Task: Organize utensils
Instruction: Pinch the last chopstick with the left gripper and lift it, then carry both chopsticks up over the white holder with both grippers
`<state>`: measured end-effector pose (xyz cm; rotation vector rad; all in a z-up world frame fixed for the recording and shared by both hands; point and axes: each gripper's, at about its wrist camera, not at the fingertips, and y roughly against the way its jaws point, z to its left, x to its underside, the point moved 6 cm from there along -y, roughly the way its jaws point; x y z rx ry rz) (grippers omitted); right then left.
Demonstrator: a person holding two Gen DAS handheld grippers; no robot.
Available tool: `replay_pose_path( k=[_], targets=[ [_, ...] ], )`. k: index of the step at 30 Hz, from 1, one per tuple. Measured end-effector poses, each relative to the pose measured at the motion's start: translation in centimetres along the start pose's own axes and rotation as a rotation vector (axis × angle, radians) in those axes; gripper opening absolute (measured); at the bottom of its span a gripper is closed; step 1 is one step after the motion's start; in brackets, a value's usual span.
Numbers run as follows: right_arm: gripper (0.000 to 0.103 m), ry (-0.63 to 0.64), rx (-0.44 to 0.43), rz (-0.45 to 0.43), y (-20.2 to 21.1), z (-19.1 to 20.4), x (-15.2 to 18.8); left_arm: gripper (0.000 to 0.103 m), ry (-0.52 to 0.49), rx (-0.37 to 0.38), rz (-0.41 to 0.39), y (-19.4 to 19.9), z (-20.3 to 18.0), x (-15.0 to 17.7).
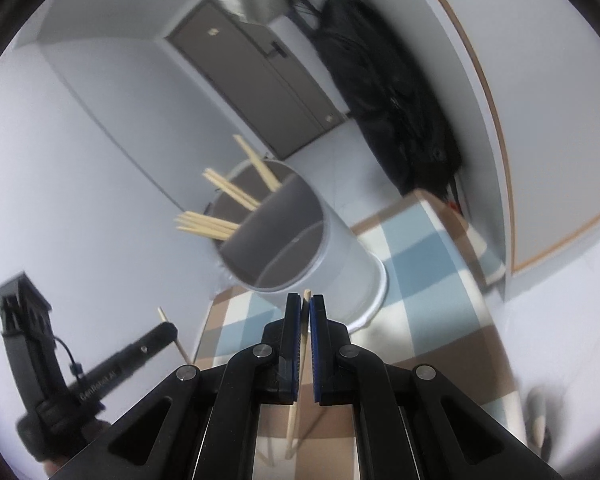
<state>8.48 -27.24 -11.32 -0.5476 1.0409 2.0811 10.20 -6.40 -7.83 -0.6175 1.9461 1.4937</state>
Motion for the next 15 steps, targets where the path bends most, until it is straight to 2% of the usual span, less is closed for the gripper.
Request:
replay_pose_path(
  k=[7,15],
  targets=[
    [0.003,0.169,0.027,-0.060,1.8,3.4,0.3,0.001,-0.005,0.040,-0.068,2.5,-0.4,-0.4],
    [0.003,0.252,0.060,-0.095,2.2,5.3,0.2,0.001,-0.029,0.078,-0.096,4.3,-1.2,-0.8]
  ],
)
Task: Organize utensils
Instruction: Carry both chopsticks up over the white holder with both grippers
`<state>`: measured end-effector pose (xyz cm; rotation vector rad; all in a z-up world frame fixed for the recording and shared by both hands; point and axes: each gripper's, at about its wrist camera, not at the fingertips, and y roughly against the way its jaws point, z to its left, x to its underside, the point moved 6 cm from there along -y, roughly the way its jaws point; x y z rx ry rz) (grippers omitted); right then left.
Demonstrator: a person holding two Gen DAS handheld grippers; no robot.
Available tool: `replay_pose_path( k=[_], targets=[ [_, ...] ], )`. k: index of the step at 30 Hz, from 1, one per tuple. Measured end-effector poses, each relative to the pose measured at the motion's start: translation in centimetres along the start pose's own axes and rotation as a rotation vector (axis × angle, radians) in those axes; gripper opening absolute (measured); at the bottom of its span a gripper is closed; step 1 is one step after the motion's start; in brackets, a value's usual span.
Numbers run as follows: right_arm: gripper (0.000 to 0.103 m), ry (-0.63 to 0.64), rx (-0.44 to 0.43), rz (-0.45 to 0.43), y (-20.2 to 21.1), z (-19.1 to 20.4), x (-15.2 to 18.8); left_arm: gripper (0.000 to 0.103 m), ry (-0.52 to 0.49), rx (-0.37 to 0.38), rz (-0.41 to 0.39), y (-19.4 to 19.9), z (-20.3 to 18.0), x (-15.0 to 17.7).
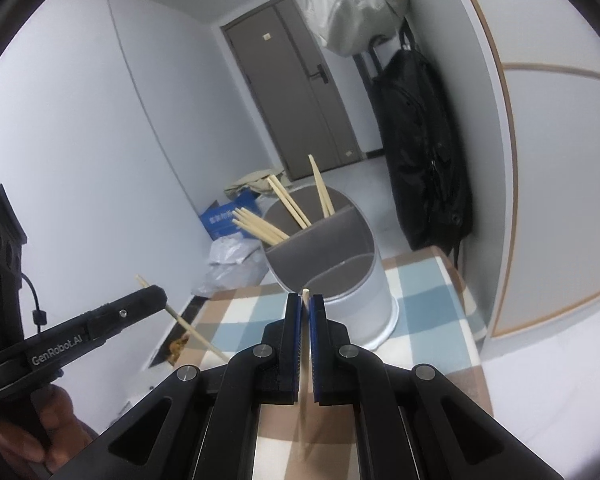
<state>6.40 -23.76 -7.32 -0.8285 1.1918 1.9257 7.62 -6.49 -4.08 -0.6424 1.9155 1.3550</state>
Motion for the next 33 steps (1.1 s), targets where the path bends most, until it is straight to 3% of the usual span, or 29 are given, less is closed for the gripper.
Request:
replay_pose_path(
  k=[12,19,33],
  targets=[
    [0.003,0.097,0.017,-0.069,1.7,1.4,-4.5,0.001,-0.020,0.050,-0.020,2.1,-1.4,-2.9],
    [0.003,0.164,0.013,-0.110,2.8,2.3,-9.9,0.001,0.020,0.102,-0.060,2.9,-1.9,-6.9],
    [0.003,0.299,-0.008,-0.176,0.4,5.7,-20.1,0.001,0.063,0.100,-0.130,1.3,-0.9,-13.8]
  ],
)
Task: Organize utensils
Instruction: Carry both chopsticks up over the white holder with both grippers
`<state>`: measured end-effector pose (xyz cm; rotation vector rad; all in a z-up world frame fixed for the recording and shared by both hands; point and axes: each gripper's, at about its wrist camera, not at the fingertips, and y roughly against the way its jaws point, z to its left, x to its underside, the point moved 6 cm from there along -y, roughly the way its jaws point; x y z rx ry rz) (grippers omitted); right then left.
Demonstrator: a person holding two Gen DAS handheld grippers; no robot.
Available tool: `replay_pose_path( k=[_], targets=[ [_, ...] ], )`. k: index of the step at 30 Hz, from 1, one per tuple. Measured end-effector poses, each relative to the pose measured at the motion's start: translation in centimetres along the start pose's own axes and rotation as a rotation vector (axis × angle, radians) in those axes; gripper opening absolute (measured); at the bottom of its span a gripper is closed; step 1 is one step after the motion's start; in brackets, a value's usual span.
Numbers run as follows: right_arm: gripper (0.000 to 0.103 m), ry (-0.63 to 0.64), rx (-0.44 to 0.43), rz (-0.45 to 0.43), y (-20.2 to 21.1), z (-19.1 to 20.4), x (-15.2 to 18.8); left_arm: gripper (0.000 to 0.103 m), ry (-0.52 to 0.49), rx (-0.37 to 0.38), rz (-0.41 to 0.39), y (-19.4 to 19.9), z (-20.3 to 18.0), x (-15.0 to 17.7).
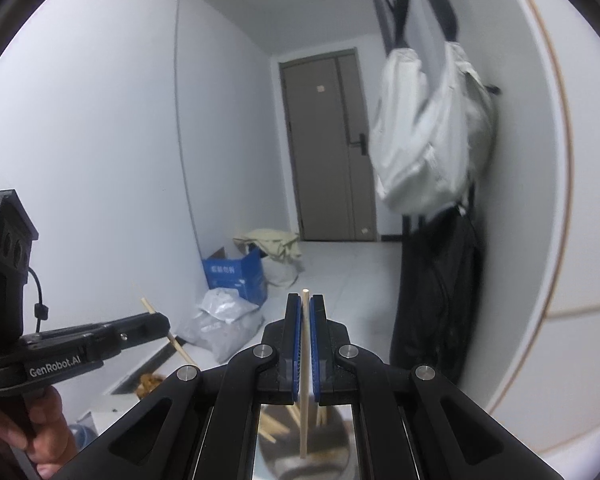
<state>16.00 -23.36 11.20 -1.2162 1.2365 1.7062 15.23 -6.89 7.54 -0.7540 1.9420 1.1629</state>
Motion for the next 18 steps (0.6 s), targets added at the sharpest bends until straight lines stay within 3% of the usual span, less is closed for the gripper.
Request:
replay_pose_path(
  k=[7,18],
  targets=[
    [0.003,0.092,-0.037,0.029,-4.4,1.2,-0.9,0.001,0.024,-0.015,0.028,-2.5,1.7,-0.4],
    [0.003,0.110,-0.077,0.108,-9.5,0.6,2.6,0.001,0.059,-0.013,0.096,-5.7,3.5,1.0]
  ],
)
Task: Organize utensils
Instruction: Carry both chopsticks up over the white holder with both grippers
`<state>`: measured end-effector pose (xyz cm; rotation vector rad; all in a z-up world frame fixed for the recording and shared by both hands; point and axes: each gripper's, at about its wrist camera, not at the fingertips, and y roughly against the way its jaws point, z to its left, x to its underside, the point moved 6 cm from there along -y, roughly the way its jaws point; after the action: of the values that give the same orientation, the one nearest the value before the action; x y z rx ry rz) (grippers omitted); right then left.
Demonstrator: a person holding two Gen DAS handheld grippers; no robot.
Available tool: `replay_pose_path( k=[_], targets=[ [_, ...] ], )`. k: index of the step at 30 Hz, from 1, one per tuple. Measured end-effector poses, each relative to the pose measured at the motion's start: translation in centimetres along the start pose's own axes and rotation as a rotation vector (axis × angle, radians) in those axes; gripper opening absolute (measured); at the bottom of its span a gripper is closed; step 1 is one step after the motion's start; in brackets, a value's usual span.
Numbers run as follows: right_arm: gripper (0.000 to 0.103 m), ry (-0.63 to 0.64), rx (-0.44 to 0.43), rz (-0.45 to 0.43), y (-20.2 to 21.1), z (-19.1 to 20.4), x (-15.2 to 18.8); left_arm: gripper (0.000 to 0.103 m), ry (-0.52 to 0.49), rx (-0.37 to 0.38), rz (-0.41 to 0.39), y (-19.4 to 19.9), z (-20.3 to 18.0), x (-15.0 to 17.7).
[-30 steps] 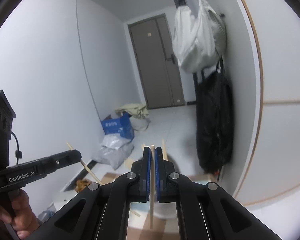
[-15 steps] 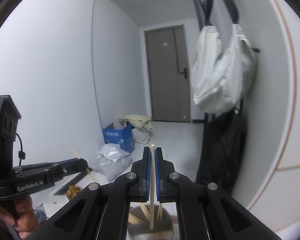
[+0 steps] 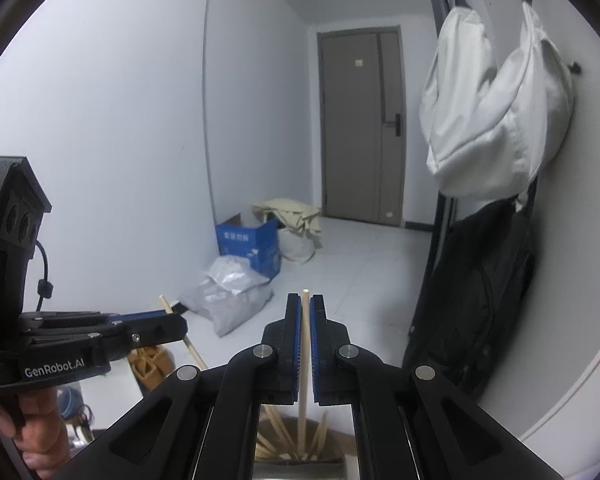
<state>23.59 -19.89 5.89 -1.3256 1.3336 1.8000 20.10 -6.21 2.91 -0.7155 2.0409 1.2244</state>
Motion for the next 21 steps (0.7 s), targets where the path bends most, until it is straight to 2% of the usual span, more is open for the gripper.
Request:
replay_pose_path(
  k=[13,21],
  targets=[
    [0.003,-0.012,-0.014,0.100,-2.5,-0.7,3.9,0.001,-0.019,0.004,0.107,-3.0,0.2,2.3],
    [0.003,-0.028,-0.028,0.198,-4.2,-0.8,7.3,0.001,-0.026,0.021,0.183,-4.2,0.3,3.6]
  ],
)
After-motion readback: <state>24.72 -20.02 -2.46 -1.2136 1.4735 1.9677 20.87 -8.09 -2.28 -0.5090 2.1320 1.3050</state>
